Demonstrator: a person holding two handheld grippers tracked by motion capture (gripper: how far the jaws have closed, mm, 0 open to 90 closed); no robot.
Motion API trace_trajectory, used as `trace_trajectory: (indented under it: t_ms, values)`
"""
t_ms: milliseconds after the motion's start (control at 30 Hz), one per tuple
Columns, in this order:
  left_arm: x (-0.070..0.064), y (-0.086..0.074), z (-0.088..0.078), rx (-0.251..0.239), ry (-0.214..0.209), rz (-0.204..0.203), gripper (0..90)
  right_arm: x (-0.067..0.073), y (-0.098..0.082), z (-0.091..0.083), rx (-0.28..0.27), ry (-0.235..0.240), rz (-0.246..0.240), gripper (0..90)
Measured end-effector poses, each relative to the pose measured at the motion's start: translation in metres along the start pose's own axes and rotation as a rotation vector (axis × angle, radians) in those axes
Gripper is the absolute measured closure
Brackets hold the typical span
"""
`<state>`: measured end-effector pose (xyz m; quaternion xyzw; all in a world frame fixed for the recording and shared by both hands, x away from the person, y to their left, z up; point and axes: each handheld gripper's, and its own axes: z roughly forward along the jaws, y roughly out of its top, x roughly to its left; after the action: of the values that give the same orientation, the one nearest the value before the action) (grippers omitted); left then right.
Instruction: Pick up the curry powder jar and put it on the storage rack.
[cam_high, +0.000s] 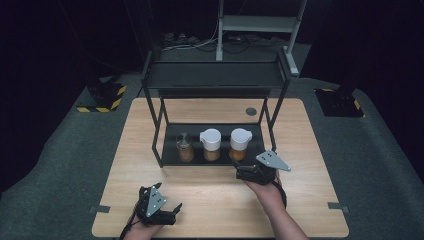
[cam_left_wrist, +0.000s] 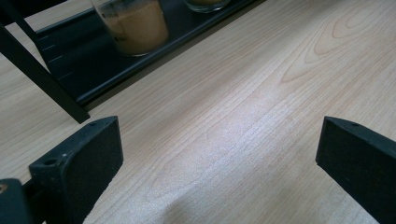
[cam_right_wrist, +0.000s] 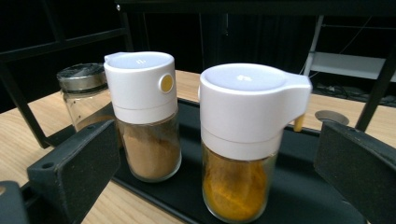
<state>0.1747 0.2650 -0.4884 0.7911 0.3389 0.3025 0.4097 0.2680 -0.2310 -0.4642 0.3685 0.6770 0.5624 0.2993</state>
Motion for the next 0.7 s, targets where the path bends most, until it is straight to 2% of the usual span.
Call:
trace_trajectory:
  t_ms: [433,700]
  values:
    - [-0.001,0.001,0.000,0.003,0.004,0.004,0.9,-0.007,0.000,-0.040,-0.005,-0.003,-0.024,0.0]
    - [-0.003,0.001,0.000,0.005,0.011,0.008,0.9,-0.005,-0.009,-0.062,0.009,-0.025,-0.089,0.0]
